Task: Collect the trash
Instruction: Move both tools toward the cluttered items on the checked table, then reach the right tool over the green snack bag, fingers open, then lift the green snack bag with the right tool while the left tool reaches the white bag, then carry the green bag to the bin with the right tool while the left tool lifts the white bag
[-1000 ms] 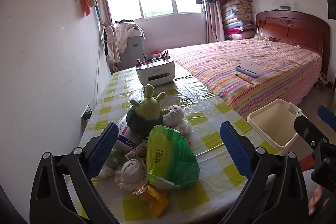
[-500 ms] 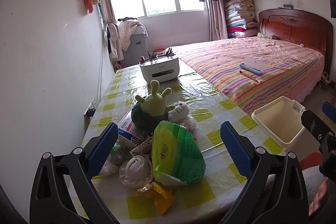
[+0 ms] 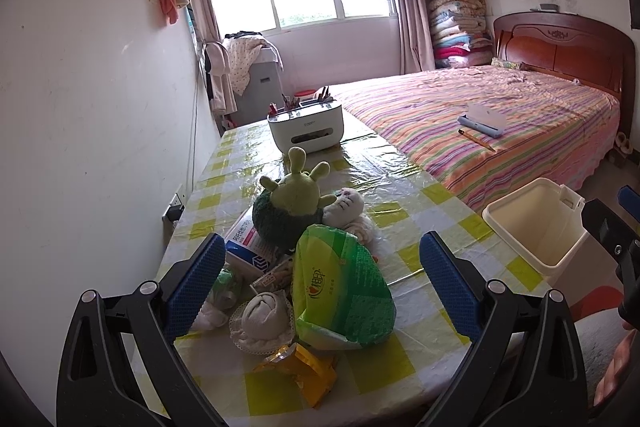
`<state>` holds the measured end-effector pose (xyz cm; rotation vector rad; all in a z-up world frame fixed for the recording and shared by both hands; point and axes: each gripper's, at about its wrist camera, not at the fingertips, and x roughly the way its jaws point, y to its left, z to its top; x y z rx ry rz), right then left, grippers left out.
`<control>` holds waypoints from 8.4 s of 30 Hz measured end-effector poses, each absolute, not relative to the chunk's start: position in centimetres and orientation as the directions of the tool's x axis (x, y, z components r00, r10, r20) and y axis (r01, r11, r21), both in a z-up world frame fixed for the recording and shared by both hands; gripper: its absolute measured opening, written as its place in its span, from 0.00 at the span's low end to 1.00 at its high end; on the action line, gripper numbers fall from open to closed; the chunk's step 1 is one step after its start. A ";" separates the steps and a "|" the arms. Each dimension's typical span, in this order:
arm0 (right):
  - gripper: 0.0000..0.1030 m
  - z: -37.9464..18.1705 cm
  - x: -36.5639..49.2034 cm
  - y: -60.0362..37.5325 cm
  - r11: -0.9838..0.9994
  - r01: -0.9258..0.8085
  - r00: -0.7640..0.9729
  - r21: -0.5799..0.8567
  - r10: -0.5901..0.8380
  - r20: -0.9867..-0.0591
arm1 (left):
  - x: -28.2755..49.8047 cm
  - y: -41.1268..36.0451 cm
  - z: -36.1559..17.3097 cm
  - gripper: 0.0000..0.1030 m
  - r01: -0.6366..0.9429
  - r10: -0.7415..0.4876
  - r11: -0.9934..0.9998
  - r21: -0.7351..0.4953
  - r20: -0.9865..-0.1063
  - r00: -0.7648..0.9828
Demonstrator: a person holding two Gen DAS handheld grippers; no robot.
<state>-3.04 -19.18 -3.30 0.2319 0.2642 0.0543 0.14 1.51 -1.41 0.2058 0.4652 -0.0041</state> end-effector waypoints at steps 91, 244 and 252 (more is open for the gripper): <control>0.93 -3.6 -2.5 -19.0 0.969 -0.043 0.957 0.242 0.109 -0.269 | 0.1 5.6 -2.6 0.93 -0.011 0.109 0.979 0.201 -0.487 0.867; 0.41 -4.7 12.6 -16.6 0.889 -0.182 0.771 0.420 0.394 -0.500 | 12.1 12.5 -1.0 0.33 -0.010 -0.038 0.998 -0.070 -0.656 0.754; 0.41 -4.3 12.1 -17.4 0.917 -0.151 0.807 0.370 0.330 -0.490 | 12.3 10.7 -0.1 0.33 0.024 -0.084 0.994 -0.103 -0.635 0.768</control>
